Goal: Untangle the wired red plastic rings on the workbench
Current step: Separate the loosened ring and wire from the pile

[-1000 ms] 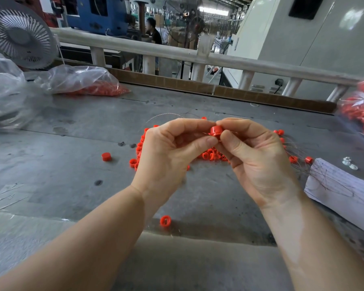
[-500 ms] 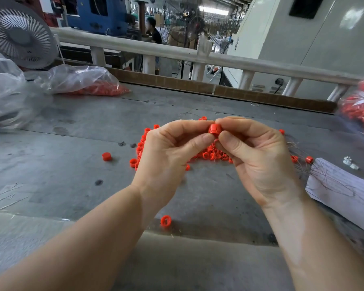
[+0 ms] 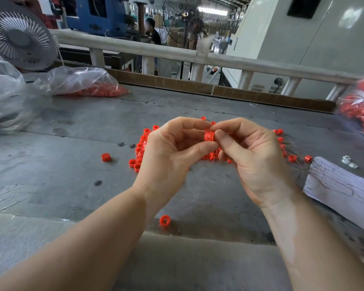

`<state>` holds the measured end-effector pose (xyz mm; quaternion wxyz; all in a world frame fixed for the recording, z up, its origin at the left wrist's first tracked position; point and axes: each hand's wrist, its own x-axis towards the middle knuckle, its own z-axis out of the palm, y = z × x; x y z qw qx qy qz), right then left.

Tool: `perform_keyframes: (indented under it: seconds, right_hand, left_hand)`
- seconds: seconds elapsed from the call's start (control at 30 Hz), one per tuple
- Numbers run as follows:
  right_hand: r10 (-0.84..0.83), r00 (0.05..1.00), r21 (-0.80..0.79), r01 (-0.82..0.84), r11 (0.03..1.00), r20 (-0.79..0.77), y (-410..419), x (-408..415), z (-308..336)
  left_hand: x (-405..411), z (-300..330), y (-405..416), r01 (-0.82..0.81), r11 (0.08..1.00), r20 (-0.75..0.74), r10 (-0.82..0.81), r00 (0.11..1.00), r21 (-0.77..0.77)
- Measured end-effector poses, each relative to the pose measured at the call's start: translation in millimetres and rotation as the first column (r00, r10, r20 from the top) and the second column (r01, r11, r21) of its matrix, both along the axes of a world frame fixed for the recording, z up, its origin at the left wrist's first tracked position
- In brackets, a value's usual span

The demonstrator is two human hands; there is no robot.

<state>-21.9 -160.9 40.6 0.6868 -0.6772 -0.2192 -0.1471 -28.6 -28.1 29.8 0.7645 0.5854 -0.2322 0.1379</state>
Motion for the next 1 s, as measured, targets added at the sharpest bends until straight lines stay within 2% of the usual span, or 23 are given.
perform_keyframes:
  seconds: [0.53,0.77,0.87,1.0]
  right_hand:
    - [-0.072,0.997,-0.07,0.074,0.995,0.035,-2.8,-0.1,-0.9]
    - [-0.088,0.99,-0.229,0.111,0.967,0.111,5.2,-8.2,0.5]
    - [-0.125,0.986,-0.258,0.15,0.954,0.111,5.9,-8.1,-1.0]
    - [-0.199,0.973,-0.277,0.224,0.934,0.114,5.8,-4.6,-2.1]
  left_hand:
    - [0.1,-1.3,-1.4,-0.229,0.964,0.081,0.219,0.972,0.133]
    - [5.3,-6.2,1.4,-0.327,0.923,0.084,0.317,0.945,0.204]
    - [6.6,-10.0,1.2,-0.385,0.879,0.125,0.364,0.923,0.281]
    - [5.7,-10.4,-0.5,-0.37,0.873,0.135,0.344,0.929,0.318]
